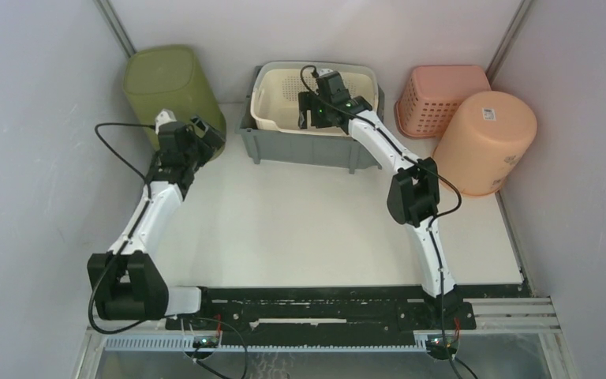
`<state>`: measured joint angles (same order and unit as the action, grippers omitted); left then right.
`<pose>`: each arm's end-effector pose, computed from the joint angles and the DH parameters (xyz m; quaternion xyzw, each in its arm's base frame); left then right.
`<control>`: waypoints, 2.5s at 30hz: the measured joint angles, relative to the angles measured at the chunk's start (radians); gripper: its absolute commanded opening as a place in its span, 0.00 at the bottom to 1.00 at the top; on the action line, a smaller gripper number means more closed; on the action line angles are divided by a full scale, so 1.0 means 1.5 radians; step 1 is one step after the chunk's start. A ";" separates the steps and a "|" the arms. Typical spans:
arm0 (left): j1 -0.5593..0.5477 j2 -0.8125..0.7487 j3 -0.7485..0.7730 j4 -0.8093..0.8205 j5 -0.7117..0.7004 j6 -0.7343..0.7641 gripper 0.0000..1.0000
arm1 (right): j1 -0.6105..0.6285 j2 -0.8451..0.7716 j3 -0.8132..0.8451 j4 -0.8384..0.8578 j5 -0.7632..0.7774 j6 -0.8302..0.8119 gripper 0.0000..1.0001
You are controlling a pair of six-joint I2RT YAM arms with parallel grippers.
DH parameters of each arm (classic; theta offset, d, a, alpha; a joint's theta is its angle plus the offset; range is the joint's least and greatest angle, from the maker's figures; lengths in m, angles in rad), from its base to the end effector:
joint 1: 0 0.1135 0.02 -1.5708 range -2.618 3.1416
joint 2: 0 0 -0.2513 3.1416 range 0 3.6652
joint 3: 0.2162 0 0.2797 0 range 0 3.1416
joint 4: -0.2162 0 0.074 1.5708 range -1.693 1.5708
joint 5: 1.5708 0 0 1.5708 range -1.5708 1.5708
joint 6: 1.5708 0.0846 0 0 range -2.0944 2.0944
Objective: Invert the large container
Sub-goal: Move the container to the center of the board, then pick up the container from the center of the board.
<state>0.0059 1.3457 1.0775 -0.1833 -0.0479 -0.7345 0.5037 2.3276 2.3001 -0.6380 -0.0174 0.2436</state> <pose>0.3858 0.0063 0.2748 -0.3184 0.7852 -0.1701 0.5031 0.5178 0.2870 0.2508 -0.1204 0.8912 0.1669 0.4043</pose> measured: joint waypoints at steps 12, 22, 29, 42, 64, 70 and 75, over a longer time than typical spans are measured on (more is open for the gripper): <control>-0.044 -0.112 -0.100 -0.017 0.002 0.001 1.00 | 0.012 -0.037 -0.125 0.082 0.008 0.025 0.84; -0.051 -0.148 -0.094 -0.041 0.019 0.015 1.00 | 0.055 -0.185 -0.349 0.145 0.027 0.044 0.83; -0.120 -0.063 0.022 -0.115 0.034 0.061 1.00 | 0.112 -0.256 -0.422 0.116 0.060 0.059 0.84; -0.154 0.126 0.270 -0.226 -0.025 0.122 1.00 | 0.013 -0.439 -0.379 0.004 0.075 0.027 0.79; -0.161 0.371 0.549 -0.348 -0.086 0.180 0.82 | -0.162 -0.225 -0.262 -0.047 0.040 -0.015 0.65; -0.161 0.405 0.551 -0.363 -0.082 0.183 0.71 | -0.162 -0.214 -0.258 -0.050 0.038 -0.016 0.59; -0.161 0.438 0.577 -0.377 -0.075 0.191 0.49 | -0.162 -0.192 -0.219 -0.052 0.038 -0.022 0.43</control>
<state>-0.2356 2.0026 1.9430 -0.7486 -0.1604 -0.4477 0.2611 2.0396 1.9709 -0.7166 0.0402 0.2104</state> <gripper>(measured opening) 0.630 0.543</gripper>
